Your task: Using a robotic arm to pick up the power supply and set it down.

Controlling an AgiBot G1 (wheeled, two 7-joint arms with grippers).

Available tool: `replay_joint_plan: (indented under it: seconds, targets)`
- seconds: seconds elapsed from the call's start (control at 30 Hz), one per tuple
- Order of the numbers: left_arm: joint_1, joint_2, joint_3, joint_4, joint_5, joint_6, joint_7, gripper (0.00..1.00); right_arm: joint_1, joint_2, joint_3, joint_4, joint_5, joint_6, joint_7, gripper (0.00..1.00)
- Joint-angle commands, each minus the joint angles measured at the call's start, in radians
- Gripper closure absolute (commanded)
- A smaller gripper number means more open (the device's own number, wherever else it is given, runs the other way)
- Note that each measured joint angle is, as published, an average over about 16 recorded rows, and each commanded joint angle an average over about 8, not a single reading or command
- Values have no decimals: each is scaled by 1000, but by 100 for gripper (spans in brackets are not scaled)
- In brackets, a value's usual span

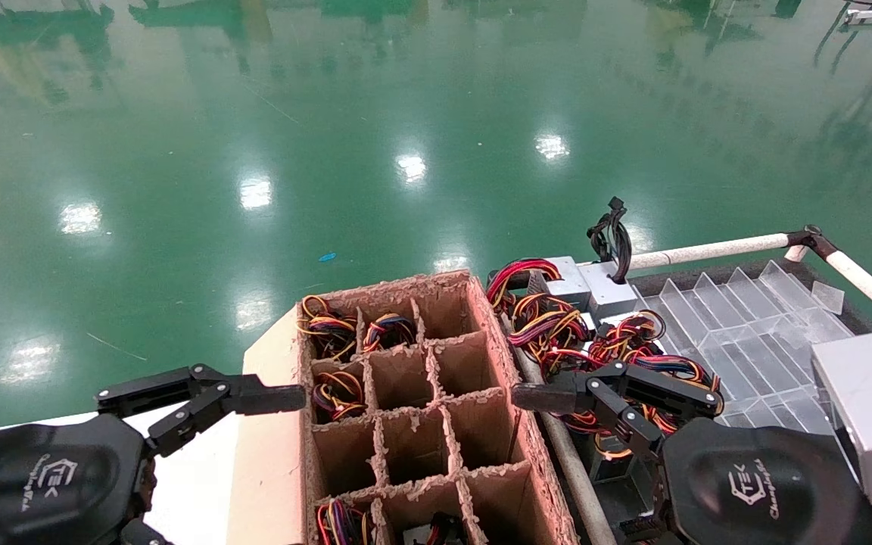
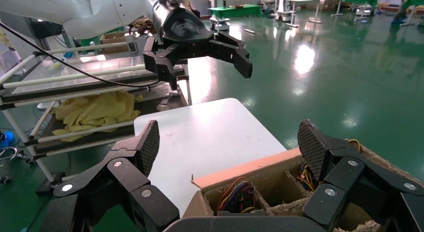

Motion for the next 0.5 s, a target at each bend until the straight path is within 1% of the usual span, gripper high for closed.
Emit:
replay_joint_plan:
  seconds: [0.03, 0.5]
  targets:
    - [0, 0, 0, 0, 0, 0, 0, 100, 0, 0, 0, 0, 0, 0, 0, 0]
    - [0, 0, 0, 0, 0, 0, 0, 100, 0, 0, 0, 0, 0, 0, 0, 0]
